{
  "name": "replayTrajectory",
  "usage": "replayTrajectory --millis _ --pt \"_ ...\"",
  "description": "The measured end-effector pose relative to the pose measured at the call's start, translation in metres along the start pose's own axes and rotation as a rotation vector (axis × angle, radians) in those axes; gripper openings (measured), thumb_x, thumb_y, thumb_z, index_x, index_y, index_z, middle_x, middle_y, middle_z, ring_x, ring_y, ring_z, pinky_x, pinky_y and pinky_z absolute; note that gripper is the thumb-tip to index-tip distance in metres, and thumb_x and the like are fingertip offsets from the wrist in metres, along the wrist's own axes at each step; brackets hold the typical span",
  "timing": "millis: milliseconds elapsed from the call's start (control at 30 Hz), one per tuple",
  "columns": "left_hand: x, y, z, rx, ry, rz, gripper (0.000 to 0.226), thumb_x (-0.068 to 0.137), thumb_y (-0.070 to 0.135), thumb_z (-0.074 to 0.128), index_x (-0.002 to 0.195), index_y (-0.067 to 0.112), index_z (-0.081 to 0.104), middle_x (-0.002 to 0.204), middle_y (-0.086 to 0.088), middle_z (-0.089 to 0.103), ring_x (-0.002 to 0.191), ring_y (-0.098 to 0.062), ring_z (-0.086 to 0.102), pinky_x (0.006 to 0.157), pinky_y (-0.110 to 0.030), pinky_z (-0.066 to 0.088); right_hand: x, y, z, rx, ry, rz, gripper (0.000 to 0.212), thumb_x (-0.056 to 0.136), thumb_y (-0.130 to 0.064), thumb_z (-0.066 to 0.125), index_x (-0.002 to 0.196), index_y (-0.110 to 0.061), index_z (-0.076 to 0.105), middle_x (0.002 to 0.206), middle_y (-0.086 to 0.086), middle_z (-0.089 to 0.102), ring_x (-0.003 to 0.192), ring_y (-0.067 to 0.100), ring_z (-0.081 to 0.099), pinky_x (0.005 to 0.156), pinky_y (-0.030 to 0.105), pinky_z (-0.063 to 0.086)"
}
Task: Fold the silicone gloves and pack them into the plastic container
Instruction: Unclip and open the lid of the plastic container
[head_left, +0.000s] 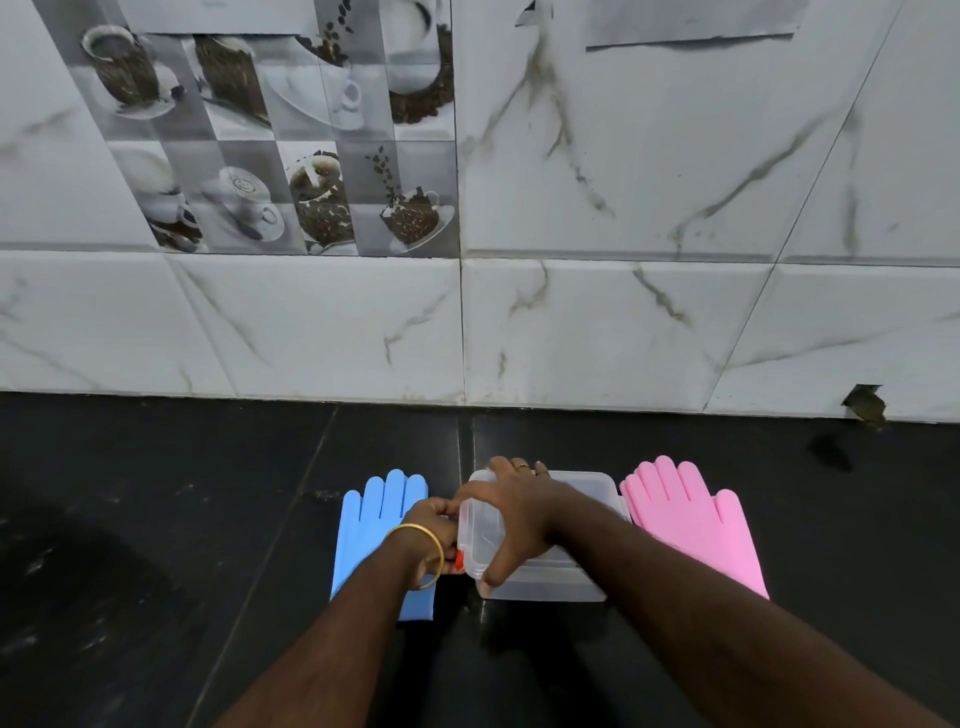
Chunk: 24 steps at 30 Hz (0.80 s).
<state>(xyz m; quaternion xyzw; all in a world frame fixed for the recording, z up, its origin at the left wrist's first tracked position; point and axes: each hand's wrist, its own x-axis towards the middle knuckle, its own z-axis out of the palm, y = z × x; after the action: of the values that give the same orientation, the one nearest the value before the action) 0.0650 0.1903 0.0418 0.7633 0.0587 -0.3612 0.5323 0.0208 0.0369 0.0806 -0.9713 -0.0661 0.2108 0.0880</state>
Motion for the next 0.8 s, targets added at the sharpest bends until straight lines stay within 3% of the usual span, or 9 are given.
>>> replayTrajectory --millis 67,200,467,567,633,700,733,800 --pt "0.000 0.001 -0.002 0.006 0.016 0.009 0.025 0.084 0.006 0.071 0.104 0.017 0.060 0.095 -0.016 0.071 0.080 -0.030 0.071 0.057 -0.035 0.062 -0.002 0.000 -0.005 0.054 0.039 -0.012 0.099 0.048 -0.075 0.074 0.133 -0.054 0.028 0.146 0.004 0.030 0.137 0.033 0.027 0.110 0.063 0.021" --pt "0.003 0.002 -0.008 0.047 0.022 0.010 0.026 0.081 0.003 0.072 0.098 0.018 0.061 0.097 -0.018 0.072 0.088 -0.034 0.072 0.074 -0.047 0.062 -0.006 0.002 -0.019 0.093 0.142 -0.054 0.101 0.044 -0.075 0.074 0.132 -0.052 0.030 0.139 0.000 0.034 0.131 0.027 0.033 0.109 0.058 0.028" --pt "0.001 0.002 -0.010 0.065 0.001 0.014 0.030 0.078 0.004 0.077 0.098 0.019 0.061 0.098 -0.016 0.073 0.086 -0.031 0.073 0.077 -0.045 0.062 -0.015 0.004 -0.024 0.066 0.097 -0.038 0.102 0.044 -0.079 0.074 0.132 -0.053 0.030 0.139 -0.001 0.034 0.132 0.027 0.033 0.109 0.058 0.031" --pt "0.001 0.002 -0.012 0.144 0.038 0.055 0.031 0.080 0.004 0.073 0.108 0.015 0.065 0.093 -0.014 0.074 0.075 -0.024 0.072 0.059 -0.030 0.061 -0.020 0.007 -0.036 0.094 0.112 -0.035 0.102 0.044 -0.078 0.075 0.132 -0.056 0.029 0.140 -0.001 0.033 0.132 0.027 0.034 0.107 0.054 0.033" --pt "0.003 0.005 -0.015 0.201 0.077 0.082 0.026 0.082 0.001 0.069 0.107 0.010 0.068 0.090 -0.012 0.073 0.072 -0.023 0.069 0.054 -0.029 0.058 -0.026 0.012 -0.052 0.166 0.149 -0.043 0.103 0.044 -0.077 0.076 0.133 -0.057 0.028 0.138 -0.001 0.032 0.129 0.026 0.035 0.105 0.052 0.038" --pt "0.005 0.011 -0.017 0.264 0.175 0.166 0.010 0.088 0.009 0.065 0.095 0.006 0.070 0.087 -0.014 0.070 0.077 -0.029 0.070 0.068 -0.038 0.060 -0.032 0.018 -0.071 0.249 0.236 -0.057 0.106 0.044 -0.075 0.078 0.135 -0.057 0.027 0.136 0.000 0.032 0.126 0.025 0.037 0.103 0.046 0.041" --pt "0.005 0.016 -0.018 0.274 0.245 0.226 0.013 0.090 0.016 0.063 0.083 0.006 0.069 0.079 -0.014 0.068 0.074 -0.028 0.070 0.072 -0.040 0.058 -0.035 0.021 -0.081 0.291 0.292 -0.068 0.107 0.044 -0.074 0.079 0.136 -0.057 0.026 0.137 0.000 0.031 0.127 0.024 0.036 0.104 0.045 0.041" --pt "0.001 0.029 -0.018 0.312 0.389 0.348 0.038 0.093 0.030 0.059 0.062 0.007 0.059 0.062 -0.011 0.060 0.060 -0.022 0.060 0.063 -0.036 0.053 -0.041 0.027 -0.099 0.392 0.428 -0.106 0.110 0.045 -0.074 0.078 0.139 -0.057 0.023 0.141 -0.001 0.029 0.132 0.023 0.032 0.109 0.045 0.037"
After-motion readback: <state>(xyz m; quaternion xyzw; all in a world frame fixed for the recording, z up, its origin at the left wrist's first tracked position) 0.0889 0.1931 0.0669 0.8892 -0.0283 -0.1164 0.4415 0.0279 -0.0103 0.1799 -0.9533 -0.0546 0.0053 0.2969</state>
